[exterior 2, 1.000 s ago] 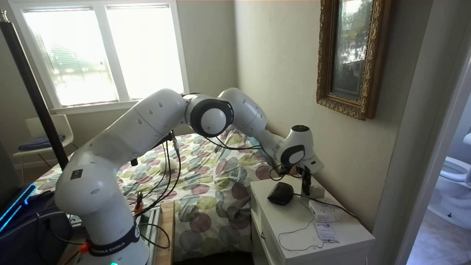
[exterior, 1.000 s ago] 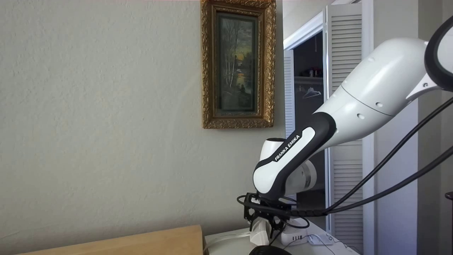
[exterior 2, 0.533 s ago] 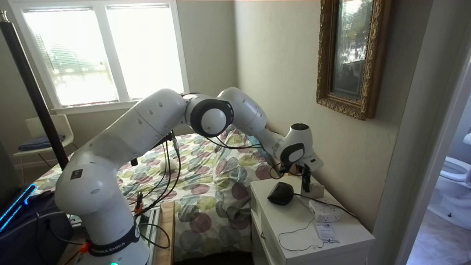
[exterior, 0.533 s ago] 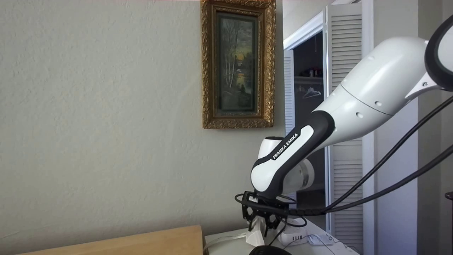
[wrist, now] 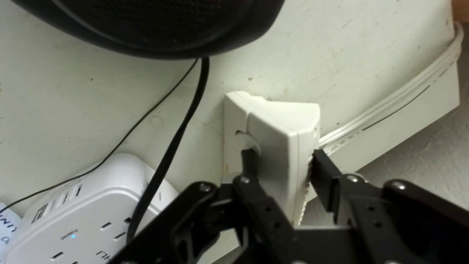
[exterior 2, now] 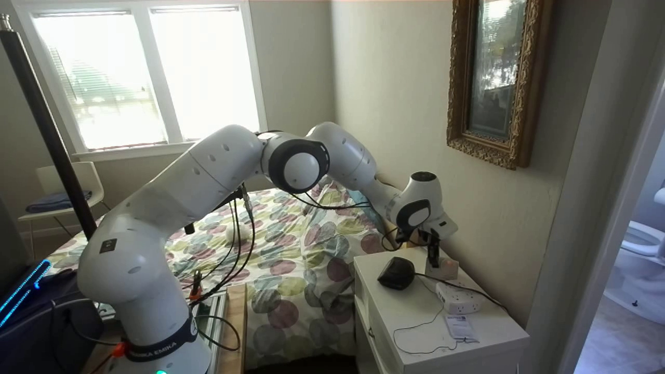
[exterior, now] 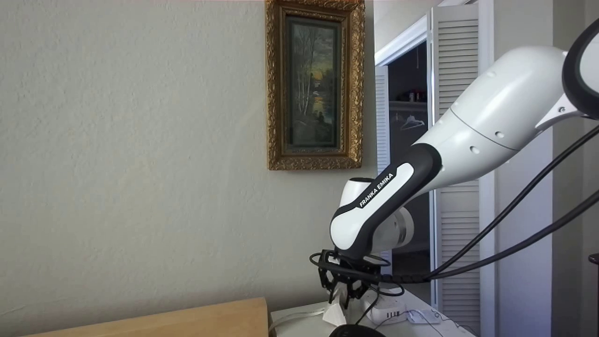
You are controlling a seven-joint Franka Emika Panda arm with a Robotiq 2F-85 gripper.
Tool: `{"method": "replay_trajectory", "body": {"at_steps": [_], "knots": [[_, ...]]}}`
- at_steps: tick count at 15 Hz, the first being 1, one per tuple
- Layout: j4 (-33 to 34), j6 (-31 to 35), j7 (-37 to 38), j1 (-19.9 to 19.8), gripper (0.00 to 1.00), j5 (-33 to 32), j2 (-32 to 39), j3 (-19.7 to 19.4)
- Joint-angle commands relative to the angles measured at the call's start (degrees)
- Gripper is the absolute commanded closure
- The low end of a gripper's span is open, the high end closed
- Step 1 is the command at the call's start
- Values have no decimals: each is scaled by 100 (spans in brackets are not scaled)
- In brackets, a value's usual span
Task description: Move the white alarm clock on the left to the left.
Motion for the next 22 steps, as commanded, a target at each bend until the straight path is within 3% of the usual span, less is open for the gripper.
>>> {"method": "replay_trajectory", "body": {"at_steps": [1,6,16,22], "knots": [[68,-104,-204,16,33,190,52,-11],[-99,-65,-84,205,2,102,-138,-183],[-645,150,35,764,0,-270,-961,-790],[-1202,136,105,884,0,-598,-1604,-1140]]}}
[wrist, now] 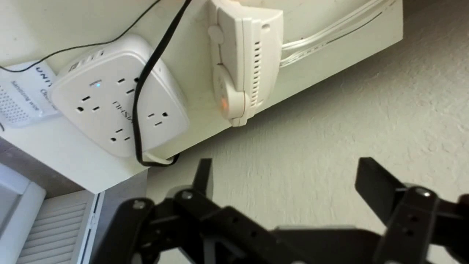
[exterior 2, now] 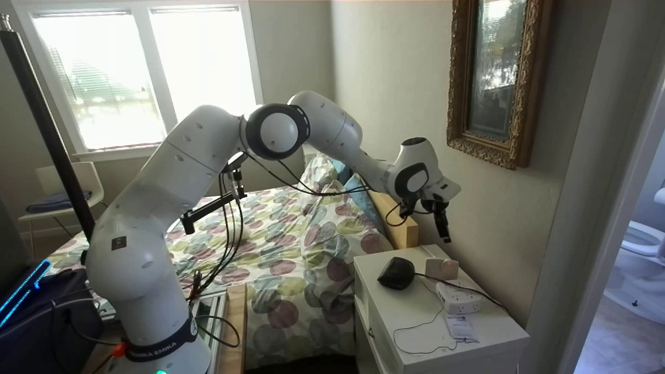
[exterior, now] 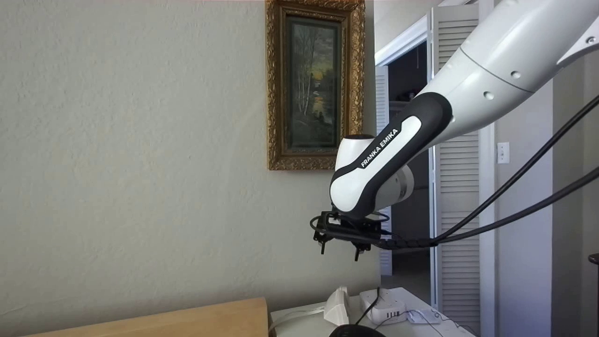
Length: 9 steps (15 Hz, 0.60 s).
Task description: Move the white alarm clock on the left to the left.
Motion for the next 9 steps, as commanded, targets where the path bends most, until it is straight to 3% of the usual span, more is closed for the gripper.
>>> {"method": "replay_trajectory", "body": {"at_steps": [1,9], "knots": [[-751,140,102,89,0,-300,-609,-166],[-1803,284,-334,6,0,-994,-1470,-153]]}}
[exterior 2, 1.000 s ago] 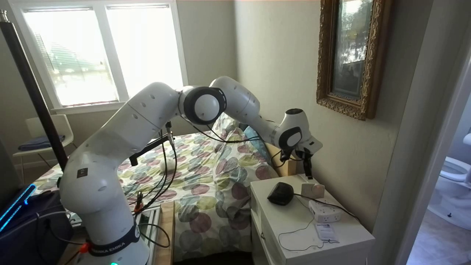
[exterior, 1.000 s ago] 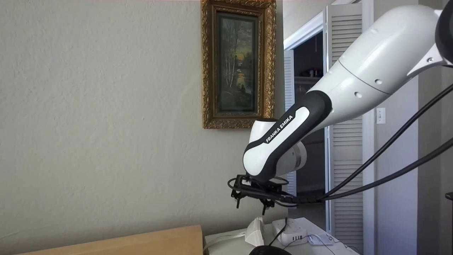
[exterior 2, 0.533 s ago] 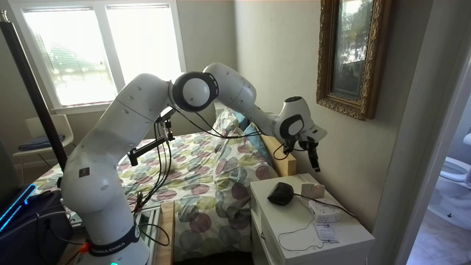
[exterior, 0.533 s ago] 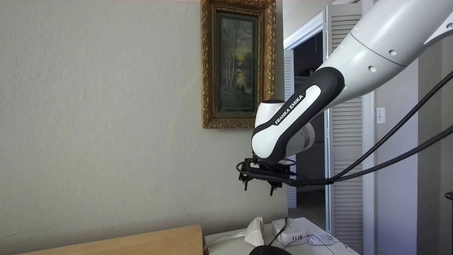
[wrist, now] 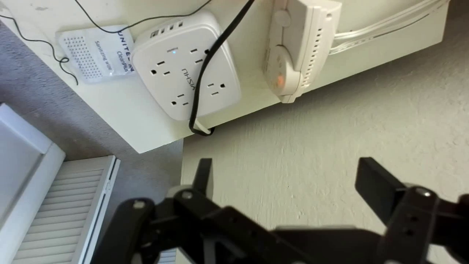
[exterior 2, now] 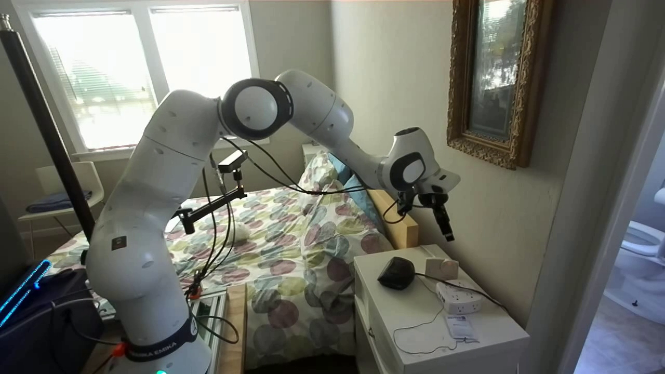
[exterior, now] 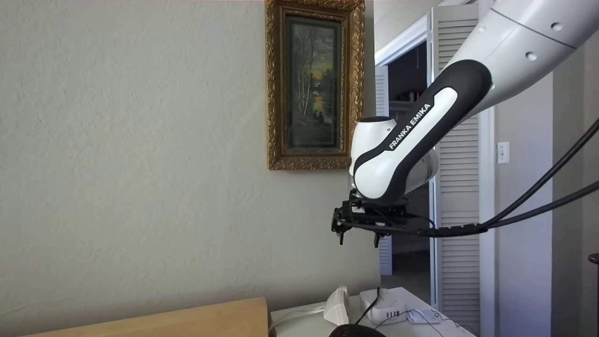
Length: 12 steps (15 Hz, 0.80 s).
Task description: Move the white alarm clock on the left to the left.
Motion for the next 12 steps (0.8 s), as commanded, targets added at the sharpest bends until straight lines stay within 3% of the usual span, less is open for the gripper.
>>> {"method": "replay_trajectory", "body": {"at_steps": [1,2,3,12], "knots": [[-780,181,-225,0,0,-332,-598,14],[-897,220,-320,-31,0,-381,-684,40],[-388,29,-153,-77,0,-232,-313,77],[-433,30,-170,-102,0,-234,-337,92]]}}
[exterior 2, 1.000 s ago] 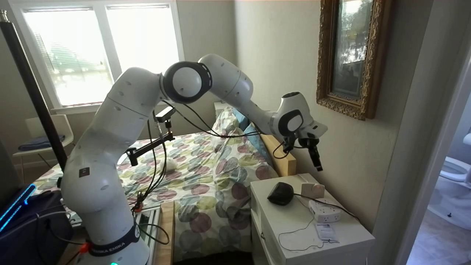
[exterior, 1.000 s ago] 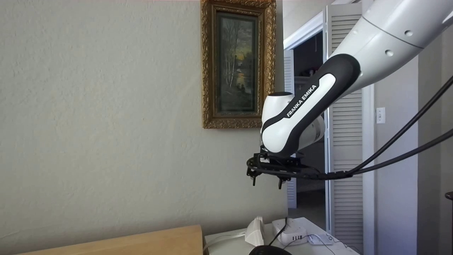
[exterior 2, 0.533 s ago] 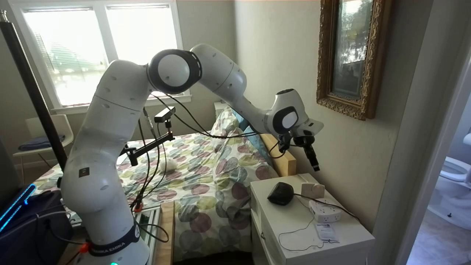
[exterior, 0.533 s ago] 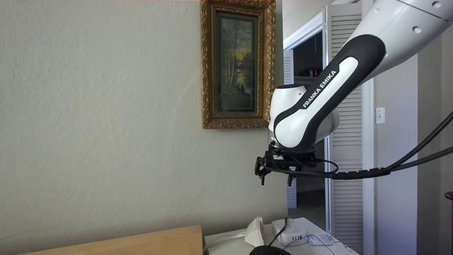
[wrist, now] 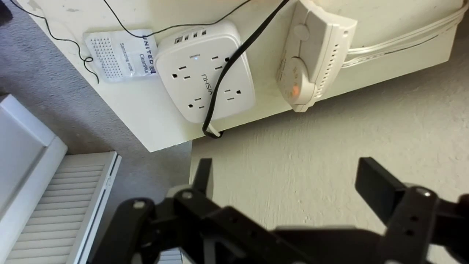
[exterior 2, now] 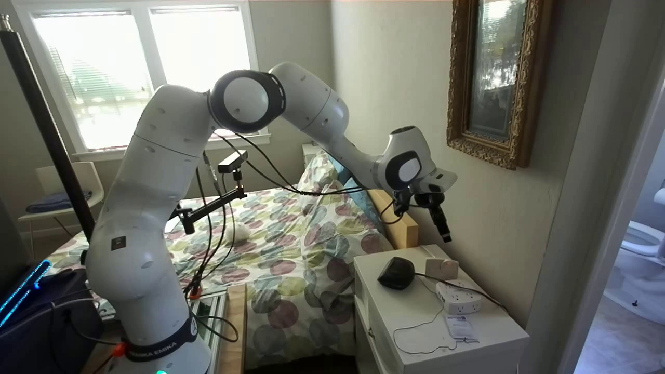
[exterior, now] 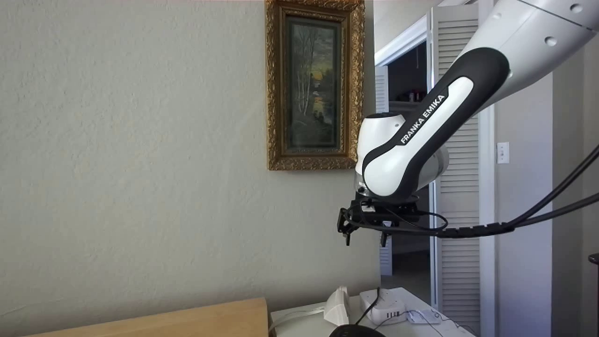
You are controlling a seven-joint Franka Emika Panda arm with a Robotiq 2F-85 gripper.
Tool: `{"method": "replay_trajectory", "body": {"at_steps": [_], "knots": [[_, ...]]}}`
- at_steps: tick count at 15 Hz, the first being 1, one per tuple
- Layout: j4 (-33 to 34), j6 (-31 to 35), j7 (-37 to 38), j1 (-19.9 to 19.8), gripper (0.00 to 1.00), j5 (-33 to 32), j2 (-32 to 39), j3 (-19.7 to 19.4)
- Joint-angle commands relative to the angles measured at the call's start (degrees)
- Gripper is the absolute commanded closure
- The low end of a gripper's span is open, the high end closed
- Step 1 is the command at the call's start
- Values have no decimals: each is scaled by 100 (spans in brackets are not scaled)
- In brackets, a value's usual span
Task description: Move the white alarm clock on the left to the left.
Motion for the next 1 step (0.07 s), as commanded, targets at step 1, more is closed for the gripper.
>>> {"method": "replay_trajectory", "body": {"at_steps": [1], "knots": [[4,-12,25,-70,0,-59,-10,72]]}}
